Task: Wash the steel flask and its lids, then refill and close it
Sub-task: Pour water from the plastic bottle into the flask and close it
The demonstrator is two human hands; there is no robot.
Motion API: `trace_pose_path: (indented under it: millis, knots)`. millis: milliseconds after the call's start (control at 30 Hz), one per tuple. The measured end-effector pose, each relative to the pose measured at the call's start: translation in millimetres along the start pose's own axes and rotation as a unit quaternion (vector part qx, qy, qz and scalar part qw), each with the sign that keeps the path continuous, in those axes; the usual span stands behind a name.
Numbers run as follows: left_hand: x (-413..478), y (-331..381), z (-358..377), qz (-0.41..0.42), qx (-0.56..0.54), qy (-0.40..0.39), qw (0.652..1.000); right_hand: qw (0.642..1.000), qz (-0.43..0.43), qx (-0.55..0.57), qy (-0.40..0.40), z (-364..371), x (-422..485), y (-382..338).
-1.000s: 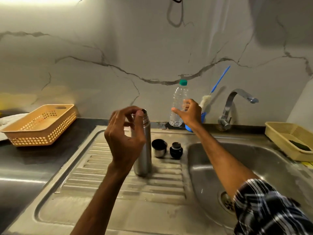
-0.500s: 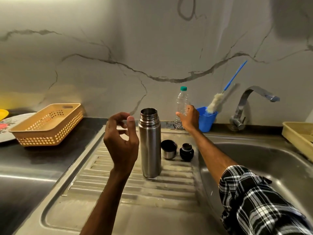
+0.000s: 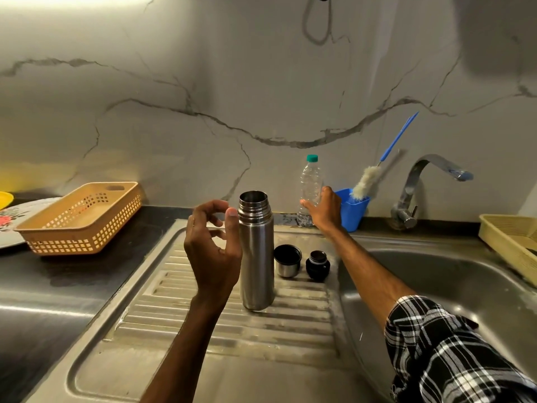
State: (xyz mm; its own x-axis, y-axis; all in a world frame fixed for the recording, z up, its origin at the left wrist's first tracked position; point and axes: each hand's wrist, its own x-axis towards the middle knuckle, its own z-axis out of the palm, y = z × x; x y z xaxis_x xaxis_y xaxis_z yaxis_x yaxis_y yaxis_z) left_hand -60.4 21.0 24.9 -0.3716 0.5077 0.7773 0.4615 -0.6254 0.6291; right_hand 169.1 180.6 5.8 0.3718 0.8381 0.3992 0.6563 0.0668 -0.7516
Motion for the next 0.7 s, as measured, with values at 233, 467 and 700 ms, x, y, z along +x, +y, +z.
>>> trace_pose_path:
  millis: [233, 467, 700]
  knots:
    - [-1, 3, 3, 0.004, 0.018, -0.017, 1.000, 1.000, 0.002, -0.020, -0.023, -20, -15, 0]
    - [-10, -4, 8, -0.069, 0.007, -0.137, 0.988, 0.989, -0.034, -0.009, -0.145, -74, -83, 15]
    - [-21, -7, 13, -0.089, 0.039, -0.193, 0.976, 0.959, -0.065, -0.132, -0.240, -83, -126, 37]
